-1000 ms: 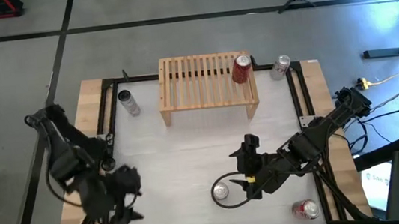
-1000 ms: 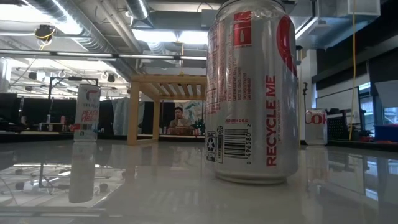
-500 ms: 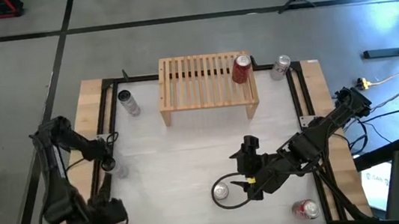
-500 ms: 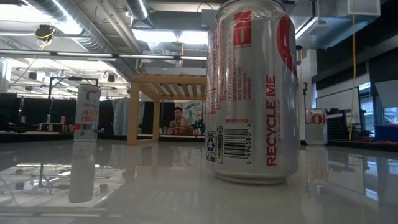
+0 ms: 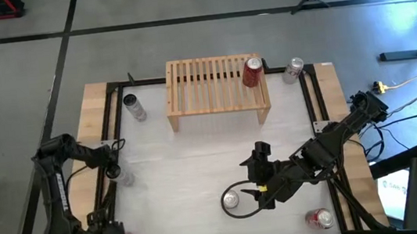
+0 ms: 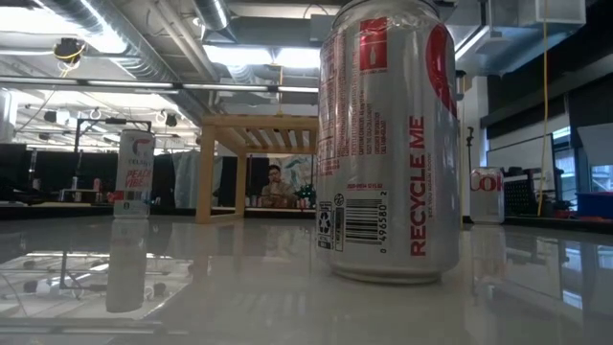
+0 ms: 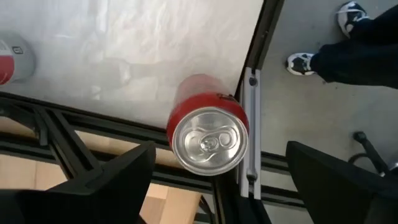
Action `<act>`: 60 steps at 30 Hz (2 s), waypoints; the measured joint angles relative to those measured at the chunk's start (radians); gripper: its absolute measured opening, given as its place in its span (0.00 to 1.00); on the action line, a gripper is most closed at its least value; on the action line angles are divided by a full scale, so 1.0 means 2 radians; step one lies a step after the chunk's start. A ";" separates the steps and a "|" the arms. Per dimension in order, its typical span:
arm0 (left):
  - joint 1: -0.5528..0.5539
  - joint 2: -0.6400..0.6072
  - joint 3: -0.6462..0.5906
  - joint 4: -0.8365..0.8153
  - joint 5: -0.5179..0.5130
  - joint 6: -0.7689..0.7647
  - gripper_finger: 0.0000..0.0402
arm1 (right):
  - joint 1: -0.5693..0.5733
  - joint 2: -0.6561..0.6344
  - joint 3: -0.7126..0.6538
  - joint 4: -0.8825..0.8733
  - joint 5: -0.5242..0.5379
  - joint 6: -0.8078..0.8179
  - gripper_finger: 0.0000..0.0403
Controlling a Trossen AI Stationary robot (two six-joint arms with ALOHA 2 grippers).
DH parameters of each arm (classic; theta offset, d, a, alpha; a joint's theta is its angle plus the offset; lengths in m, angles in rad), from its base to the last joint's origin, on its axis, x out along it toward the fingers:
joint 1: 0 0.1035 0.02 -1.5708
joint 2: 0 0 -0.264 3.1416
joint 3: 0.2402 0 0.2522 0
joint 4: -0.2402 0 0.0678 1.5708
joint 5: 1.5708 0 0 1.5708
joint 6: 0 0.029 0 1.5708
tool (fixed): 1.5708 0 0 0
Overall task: Place canned beverage on shelf
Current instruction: Put the red and black soda can on the shelf aligned with the other red and black soda can
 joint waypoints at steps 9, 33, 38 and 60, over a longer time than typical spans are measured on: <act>0.000 0.001 -0.033 0.013 0.021 -0.010 0.88 | 0.000 0.000 0.000 0.010 0.000 0.000 0.87; 0.007 0.001 -0.142 0.133 0.060 0.044 0.87 | 0.000 0.000 0.000 0.011 -0.003 0.001 0.87; 0.031 0.001 -0.142 0.133 0.069 0.087 0.75 | 0.000 0.000 0.000 0.010 -0.003 0.000 0.87; 0.364 0.000 -0.003 -0.023 0.033 0.584 0.68 | 0.036 0.000 0.000 0.006 0.000 0.038 0.87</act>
